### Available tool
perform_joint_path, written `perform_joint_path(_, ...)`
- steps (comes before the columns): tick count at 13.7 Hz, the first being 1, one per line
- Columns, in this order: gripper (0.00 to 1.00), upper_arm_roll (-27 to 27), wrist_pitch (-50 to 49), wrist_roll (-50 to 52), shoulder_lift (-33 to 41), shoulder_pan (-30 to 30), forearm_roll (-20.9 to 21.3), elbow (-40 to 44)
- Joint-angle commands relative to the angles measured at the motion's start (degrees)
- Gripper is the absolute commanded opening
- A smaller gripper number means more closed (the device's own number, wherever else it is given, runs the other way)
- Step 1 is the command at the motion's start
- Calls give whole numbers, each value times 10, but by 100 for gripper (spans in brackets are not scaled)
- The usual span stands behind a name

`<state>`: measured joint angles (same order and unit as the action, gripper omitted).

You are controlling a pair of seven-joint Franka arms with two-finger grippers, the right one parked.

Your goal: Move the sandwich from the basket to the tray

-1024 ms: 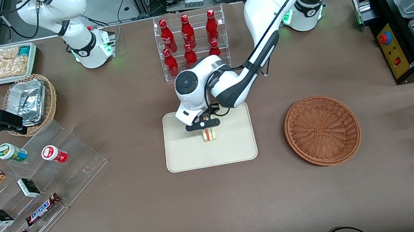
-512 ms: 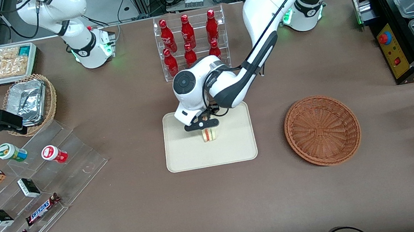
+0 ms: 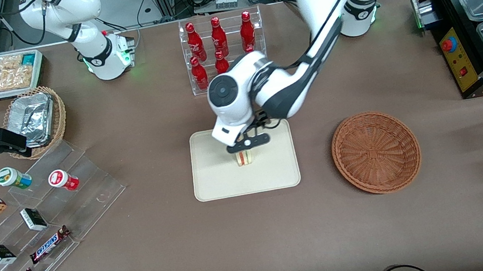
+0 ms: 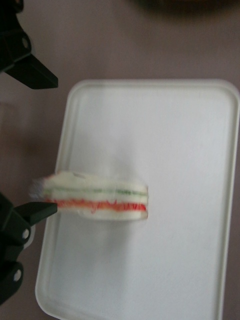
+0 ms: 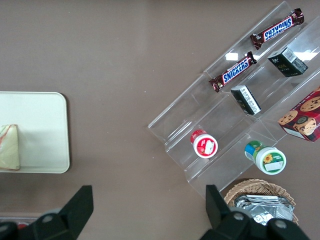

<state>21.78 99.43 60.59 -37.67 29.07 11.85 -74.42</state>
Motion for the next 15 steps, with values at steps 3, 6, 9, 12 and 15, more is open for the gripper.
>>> perform_joint_path(3,99,0,-69,22,128,-82,-38,-34)
perform_joint_path(6,99,0,-128,9,188,-126,-39,-53)
perform_joint_path(9,99,0,-139,-53,246,-182,-40,-101)
perform_joint_path(12,99,-1,-164,-163,299,-248,-63,-138)
perform_joint_path(15,99,-2,-183,-260,335,-302,-68,-166)
